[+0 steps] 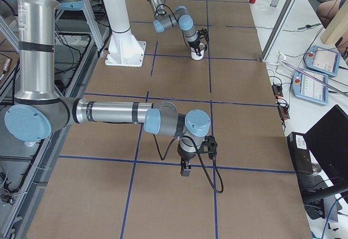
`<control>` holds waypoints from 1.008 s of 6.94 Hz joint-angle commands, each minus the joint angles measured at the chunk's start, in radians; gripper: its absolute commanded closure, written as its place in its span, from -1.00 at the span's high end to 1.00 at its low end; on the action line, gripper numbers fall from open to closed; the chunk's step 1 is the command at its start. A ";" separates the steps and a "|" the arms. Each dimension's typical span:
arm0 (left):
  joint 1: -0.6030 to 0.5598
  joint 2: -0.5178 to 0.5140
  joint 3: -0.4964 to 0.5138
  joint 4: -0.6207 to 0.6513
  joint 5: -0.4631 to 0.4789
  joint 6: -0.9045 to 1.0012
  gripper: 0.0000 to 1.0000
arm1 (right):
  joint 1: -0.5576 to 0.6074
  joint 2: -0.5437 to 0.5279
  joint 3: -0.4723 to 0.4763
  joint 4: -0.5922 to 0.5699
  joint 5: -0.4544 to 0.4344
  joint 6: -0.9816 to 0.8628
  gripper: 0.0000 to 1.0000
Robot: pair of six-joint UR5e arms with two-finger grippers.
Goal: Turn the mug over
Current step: 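Carry the upright mug toward the table center and lower it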
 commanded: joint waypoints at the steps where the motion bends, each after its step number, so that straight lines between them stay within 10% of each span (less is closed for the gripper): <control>1: 0.004 -0.001 -0.001 -0.003 0.006 0.000 -1.00 | 0.000 0.000 0.000 0.000 0.000 0.000 1.00; 2: 0.004 -0.001 -0.001 -0.003 0.006 0.000 -0.85 | 0.000 0.000 0.000 0.000 0.000 0.000 1.00; 3: 0.004 0.002 -0.001 -0.003 0.006 0.005 0.53 | 0.000 0.000 0.000 0.000 0.000 0.000 1.00; 4: 0.004 0.002 -0.006 -0.003 0.006 0.026 0.88 | 0.000 0.000 0.000 0.000 0.000 0.000 1.00; 7: -0.016 0.008 -0.078 0.020 0.001 0.028 0.98 | 0.000 0.000 0.000 0.000 0.000 0.000 1.00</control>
